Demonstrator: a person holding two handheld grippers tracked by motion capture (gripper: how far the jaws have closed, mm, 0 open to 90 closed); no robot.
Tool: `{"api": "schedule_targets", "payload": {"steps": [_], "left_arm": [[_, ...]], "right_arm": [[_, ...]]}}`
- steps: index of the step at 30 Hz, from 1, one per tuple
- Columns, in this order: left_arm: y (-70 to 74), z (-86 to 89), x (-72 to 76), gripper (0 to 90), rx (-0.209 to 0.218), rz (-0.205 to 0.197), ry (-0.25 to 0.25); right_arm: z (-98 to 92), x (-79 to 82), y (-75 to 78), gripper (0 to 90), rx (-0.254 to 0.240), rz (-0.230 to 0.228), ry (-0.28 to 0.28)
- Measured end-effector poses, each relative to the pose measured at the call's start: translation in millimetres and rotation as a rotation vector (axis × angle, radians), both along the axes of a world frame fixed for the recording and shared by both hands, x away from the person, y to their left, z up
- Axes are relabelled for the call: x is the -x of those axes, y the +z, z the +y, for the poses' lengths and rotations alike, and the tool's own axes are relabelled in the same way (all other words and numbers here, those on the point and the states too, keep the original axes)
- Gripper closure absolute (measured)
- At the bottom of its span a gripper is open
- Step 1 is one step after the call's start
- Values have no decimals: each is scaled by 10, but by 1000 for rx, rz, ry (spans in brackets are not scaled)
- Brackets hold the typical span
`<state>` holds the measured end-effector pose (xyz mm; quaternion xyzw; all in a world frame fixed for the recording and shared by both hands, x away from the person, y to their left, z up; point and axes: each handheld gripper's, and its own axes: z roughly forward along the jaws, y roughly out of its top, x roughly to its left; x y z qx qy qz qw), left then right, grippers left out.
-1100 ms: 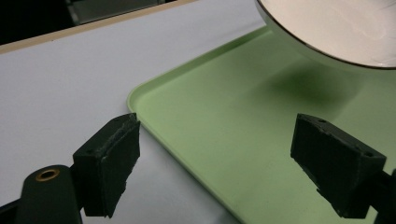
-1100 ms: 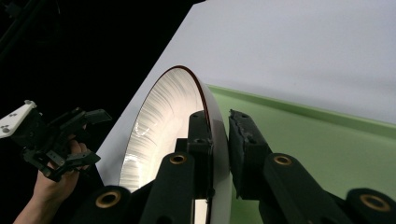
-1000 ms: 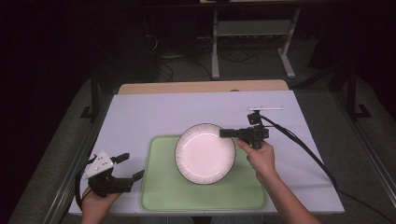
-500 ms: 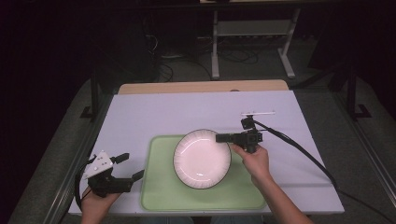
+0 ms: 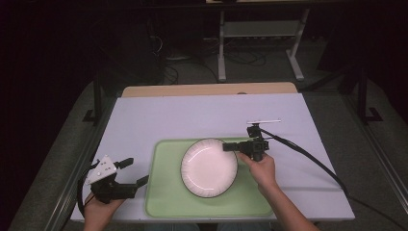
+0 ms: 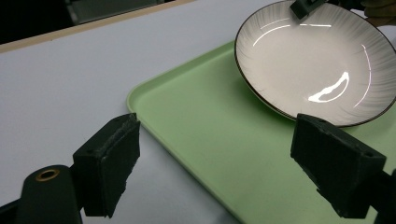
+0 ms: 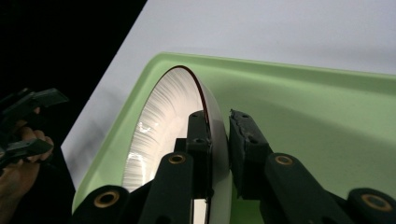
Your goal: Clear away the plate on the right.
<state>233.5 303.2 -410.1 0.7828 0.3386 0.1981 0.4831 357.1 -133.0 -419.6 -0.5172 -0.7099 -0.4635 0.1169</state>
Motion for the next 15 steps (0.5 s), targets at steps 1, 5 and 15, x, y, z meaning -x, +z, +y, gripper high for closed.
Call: {"api": "schedule_targets", "payload": {"steps": [1,5,15], "left_arm": [[0,-1,0,154,0,0,0],[-1,-1,-1,154,0,1,0],[-3,-3,-2,154,0,2,0]], "right_arm": [[-2,1,-8,796,10,1,-4],[-9,-3,-13,799,26,6,-1],[-28,-6,-37,813,97,29,12]]}}
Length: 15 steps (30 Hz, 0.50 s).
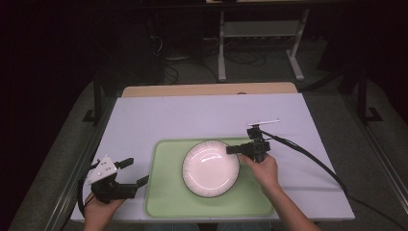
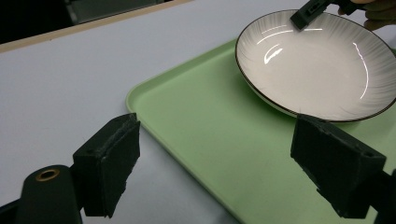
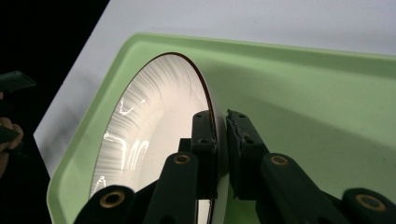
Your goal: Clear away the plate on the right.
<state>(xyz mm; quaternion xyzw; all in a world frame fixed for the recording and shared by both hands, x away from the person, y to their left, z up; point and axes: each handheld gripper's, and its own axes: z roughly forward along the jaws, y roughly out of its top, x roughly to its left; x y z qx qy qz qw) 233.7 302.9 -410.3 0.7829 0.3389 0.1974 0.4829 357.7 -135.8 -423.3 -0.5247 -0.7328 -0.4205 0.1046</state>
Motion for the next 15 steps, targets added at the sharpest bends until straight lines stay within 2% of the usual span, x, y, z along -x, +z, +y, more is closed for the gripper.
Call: {"api": "schedule_targets", "payload": {"steps": [15], "left_arm": [[-2,-3,0,154,-1,-1,1]], "right_arm": [[7,26,-82,802,93,19,38]]}}
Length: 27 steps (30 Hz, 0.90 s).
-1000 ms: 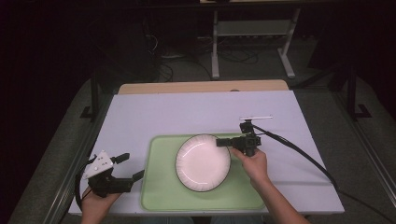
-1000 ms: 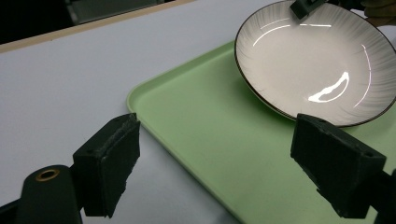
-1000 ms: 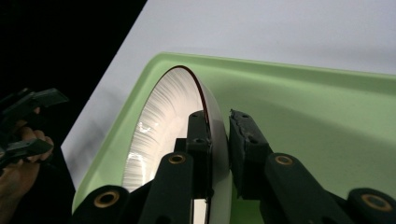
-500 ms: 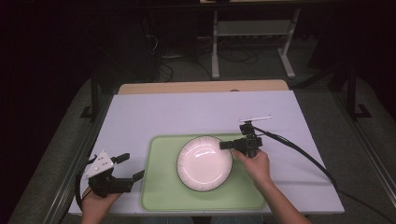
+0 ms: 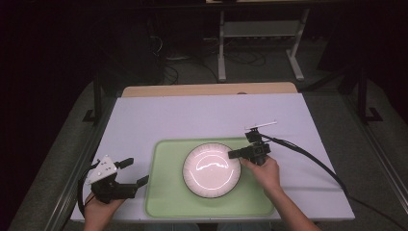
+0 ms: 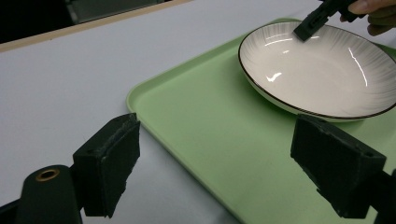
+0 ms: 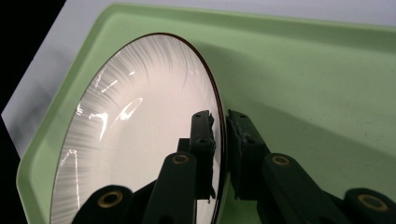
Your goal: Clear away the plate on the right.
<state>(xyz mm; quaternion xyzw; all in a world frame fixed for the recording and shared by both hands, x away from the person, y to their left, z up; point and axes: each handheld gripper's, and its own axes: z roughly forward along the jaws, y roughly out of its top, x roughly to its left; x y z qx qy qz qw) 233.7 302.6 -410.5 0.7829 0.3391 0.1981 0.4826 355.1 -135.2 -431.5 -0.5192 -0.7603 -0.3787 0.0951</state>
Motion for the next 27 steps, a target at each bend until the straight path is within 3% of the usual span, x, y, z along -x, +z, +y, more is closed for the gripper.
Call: {"api": "schedule_targets", "payload": {"steps": [7,27], "left_arm": [[0,3,2,154,1,0,2],[1,-5,3,154,-3,0,-1]], "right_arm": [[17,21,-73,790,44,21,15],[-25,39,-89,786,28,9,23]]}}
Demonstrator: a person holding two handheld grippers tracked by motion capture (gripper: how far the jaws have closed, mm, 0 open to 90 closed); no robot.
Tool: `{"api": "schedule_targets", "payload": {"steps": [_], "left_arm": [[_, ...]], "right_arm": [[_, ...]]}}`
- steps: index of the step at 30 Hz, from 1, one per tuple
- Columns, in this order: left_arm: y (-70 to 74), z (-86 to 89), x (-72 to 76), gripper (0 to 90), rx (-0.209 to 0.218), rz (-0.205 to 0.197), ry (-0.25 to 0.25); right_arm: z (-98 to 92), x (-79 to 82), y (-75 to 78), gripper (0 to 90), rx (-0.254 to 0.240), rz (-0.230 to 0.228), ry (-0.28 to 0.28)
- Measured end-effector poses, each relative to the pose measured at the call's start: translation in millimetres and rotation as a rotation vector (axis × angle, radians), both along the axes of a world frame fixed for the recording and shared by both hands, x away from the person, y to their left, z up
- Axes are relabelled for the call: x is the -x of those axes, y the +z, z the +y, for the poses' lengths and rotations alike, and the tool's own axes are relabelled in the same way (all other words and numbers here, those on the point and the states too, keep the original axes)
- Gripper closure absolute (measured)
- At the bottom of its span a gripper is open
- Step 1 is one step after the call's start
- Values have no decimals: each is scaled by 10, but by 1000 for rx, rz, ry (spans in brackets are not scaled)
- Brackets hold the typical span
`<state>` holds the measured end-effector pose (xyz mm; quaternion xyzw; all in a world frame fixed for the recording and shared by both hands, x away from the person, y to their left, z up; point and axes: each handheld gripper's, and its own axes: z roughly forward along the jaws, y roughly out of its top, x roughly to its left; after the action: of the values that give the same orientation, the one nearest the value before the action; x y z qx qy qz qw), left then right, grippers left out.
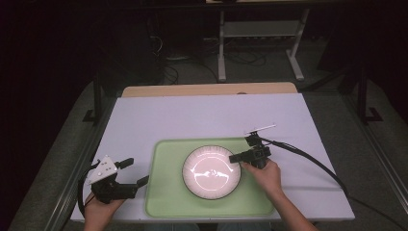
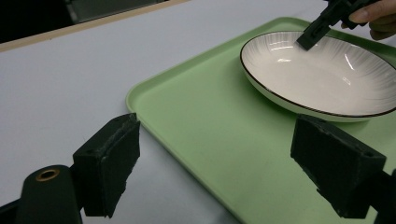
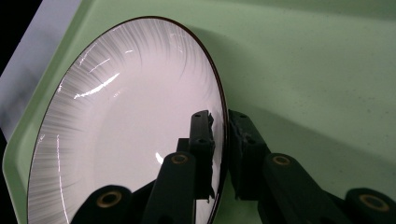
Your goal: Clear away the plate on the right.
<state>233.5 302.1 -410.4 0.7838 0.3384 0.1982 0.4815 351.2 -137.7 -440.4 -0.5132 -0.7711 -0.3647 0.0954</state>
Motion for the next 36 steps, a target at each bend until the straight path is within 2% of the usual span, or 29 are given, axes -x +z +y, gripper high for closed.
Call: {"api": "schedule_targets", "payload": {"steps": [2,6,8,11,20,23,24,31,36], "left_arm": [[0,-1,0,154,-1,0,-1],[-1,-2,0,154,-1,0,-1],[-1,-2,-2,154,-3,2,-2],[0,-5,2,154,-6,2,-2],[-5,-9,0,154,-4,4,0],[-9,-9,-2,154,-3,5,1],[-9,-7,-5,154,-5,5,-1],[-12,-10,-5,154,-10,8,-2],[-16,-12,-7,154,-9,11,-3]], "right_arm": [[-9,3,10,758,-7,-5,-2],[-44,19,40,698,-31,-41,1],[-69,30,76,642,-32,-78,2],[-82,38,98,606,-36,-94,2],[-155,86,199,517,-17,-192,5],[-185,109,215,470,-21,-220,-1],[-207,126,223,440,-16,-243,0],[-283,169,250,392,-22,-297,-7],[-328,219,285,367,19,-345,-11]]}}
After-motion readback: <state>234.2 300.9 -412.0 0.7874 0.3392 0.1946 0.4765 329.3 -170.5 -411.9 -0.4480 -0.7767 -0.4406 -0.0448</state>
